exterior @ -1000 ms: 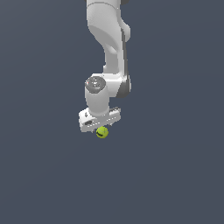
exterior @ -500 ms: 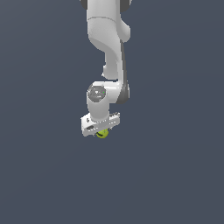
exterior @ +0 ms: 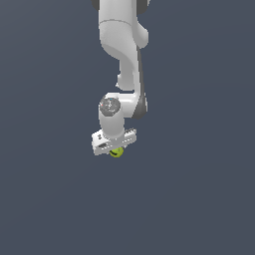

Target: Pick up the object and move it to a goal position.

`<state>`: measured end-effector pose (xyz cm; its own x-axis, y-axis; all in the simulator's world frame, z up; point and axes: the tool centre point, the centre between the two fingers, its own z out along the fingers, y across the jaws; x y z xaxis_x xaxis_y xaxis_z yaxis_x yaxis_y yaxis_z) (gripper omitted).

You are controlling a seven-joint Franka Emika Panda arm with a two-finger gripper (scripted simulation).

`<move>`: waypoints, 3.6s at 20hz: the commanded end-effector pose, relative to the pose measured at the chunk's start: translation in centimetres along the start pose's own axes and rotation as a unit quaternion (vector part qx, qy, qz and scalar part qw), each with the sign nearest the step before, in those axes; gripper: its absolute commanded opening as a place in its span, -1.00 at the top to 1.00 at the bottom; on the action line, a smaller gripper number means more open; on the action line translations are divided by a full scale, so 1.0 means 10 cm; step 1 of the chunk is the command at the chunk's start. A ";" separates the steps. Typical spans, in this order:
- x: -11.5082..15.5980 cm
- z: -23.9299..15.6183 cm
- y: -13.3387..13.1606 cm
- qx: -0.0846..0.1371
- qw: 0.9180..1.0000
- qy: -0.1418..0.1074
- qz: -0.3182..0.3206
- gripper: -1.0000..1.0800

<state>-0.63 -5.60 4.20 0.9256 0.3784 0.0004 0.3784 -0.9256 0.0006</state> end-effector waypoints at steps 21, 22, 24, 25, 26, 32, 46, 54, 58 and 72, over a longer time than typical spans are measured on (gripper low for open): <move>0.64 -0.73 -0.17 -0.057 0.993 0.081 0.059 1.00; 0.70 -0.80 -0.19 -0.062 0.992 0.089 0.065 1.00; 0.80 -0.95 -0.22 -0.073 0.989 0.104 0.076 1.00; 0.85 -1.02 -0.23 -0.078 0.987 0.111 0.081 1.00; 0.90 -1.09 -0.25 -0.083 0.986 0.118 0.086 1.00; 1.16 -1.51 -0.34 -0.113 0.974 0.158 0.116 1.00; 1.60 -2.41 -0.56 -0.176 0.939 0.238 0.177 1.00; 1.80 -2.93 -0.70 -0.211 0.913 0.280 0.210 1.00; 1.87 -3.16 -0.77 -0.226 0.900 0.298 0.224 1.00; 1.98 -3.53 -0.90 -0.252 0.878 0.324 0.246 1.00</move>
<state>14.24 10.28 39.27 0.7223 0.0056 0.6915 -0.2636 -0.9222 0.2829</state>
